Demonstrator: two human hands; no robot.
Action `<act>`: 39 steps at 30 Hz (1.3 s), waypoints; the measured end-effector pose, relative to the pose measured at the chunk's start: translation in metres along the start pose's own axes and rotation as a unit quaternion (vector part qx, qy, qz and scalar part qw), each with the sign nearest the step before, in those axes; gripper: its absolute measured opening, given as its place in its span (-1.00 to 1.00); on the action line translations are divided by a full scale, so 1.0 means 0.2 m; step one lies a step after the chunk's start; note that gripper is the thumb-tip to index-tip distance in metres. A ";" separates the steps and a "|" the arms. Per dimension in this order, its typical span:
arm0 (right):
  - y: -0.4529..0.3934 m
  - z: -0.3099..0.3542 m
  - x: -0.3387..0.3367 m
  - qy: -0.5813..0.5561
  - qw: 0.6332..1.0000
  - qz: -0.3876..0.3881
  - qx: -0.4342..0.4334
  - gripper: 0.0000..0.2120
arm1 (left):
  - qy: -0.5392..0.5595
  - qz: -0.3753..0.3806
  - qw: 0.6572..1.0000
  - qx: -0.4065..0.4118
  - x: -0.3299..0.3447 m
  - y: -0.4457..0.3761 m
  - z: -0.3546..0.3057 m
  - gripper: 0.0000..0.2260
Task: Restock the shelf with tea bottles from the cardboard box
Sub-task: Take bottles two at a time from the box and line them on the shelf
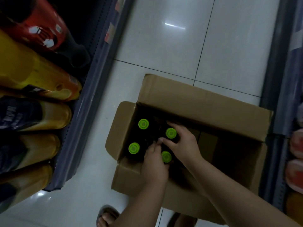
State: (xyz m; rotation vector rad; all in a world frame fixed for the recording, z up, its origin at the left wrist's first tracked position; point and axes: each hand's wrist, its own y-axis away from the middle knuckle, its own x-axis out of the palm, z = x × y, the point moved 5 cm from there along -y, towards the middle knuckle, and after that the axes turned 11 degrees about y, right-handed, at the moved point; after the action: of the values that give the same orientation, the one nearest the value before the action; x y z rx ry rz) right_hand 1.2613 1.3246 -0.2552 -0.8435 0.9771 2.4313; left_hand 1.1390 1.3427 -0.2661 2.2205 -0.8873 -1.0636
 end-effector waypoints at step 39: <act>3.25 1.37 -2.37 -0.167 0.781 -0.600 0.057 -0.67 | 0.025 0.283 0.750 0.597 -1.43 3.01 -2.23 -0.67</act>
State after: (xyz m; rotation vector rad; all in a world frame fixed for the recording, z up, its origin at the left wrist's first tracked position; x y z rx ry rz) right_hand 1.1545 1.0181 0.5313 -0.6303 0.2388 1.2929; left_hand 1.1653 1.2377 0.5281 2.4376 -2.5037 -0.0180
